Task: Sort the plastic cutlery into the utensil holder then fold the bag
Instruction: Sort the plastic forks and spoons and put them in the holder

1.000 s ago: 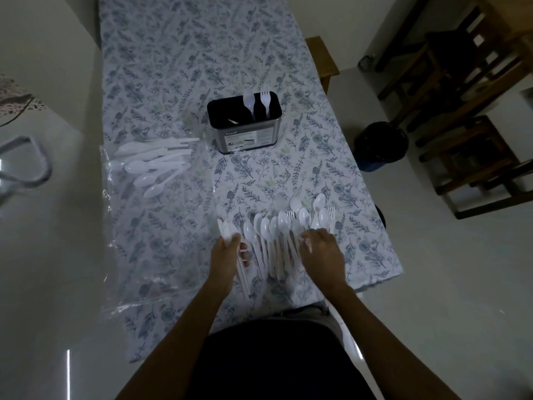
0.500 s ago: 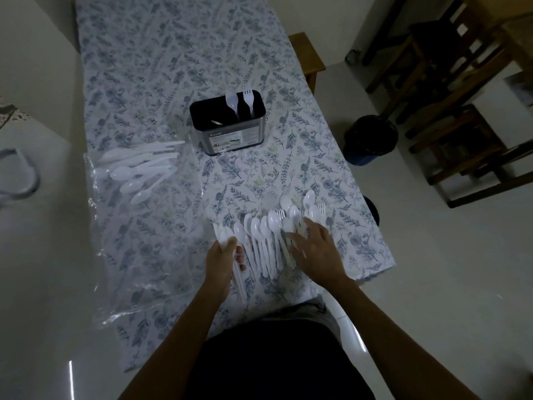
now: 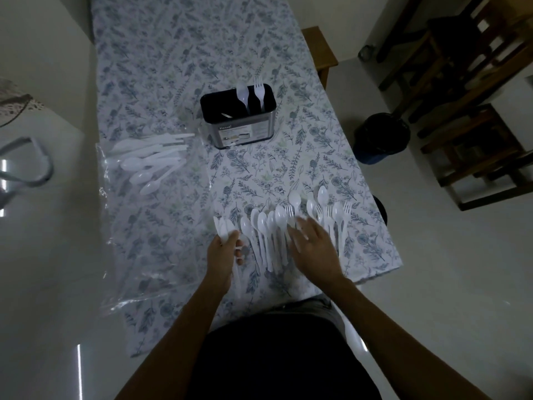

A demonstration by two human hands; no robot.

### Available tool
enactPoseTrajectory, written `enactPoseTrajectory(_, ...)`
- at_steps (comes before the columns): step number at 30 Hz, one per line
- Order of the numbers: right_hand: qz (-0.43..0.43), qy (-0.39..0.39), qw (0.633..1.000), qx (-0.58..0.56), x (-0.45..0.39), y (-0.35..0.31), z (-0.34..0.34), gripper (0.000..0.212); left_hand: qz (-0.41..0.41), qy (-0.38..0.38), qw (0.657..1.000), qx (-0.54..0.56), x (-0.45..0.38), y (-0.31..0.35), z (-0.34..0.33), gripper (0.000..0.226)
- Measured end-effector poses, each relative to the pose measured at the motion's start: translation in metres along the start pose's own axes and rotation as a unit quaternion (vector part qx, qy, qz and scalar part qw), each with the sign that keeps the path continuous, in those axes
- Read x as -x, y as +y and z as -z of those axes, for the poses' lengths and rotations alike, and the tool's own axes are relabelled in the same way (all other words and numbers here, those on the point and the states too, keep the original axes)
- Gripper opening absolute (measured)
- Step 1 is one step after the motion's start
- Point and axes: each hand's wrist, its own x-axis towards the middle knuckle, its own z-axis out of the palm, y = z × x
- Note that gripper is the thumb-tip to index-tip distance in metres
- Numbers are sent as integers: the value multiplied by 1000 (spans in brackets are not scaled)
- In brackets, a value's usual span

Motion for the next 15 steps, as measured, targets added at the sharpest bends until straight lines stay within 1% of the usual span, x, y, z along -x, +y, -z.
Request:
enactPoseTrajectory(2, 80, -36, 996, 34, -3, -31, -11, 49, 0, 24, 1000, -7, -3, -2, 4, 12)
enactPoseTrajectory(4, 112, -54, 991, 49, -4, -51, -17, 56, -3, 39, 999, -13, -6, -2, 8, 17)
enactPoseTrajectory(8, 98, -45, 993, 39, -1, -47, -18, 55, -2, 31, 999, -3, -7, 0, 16, 17)
enactPoseTrajectory(12, 53, -16, 998, 42, 11, -16, -12, 47, 2, 26, 1000, -4, -7, -2, 19, 14)
enactPoseTrajectory(15, 31, 10, 999, 14, 19, 4, -7, 38, 0, 15, 1000, -3, -7, -1, 17, 15)
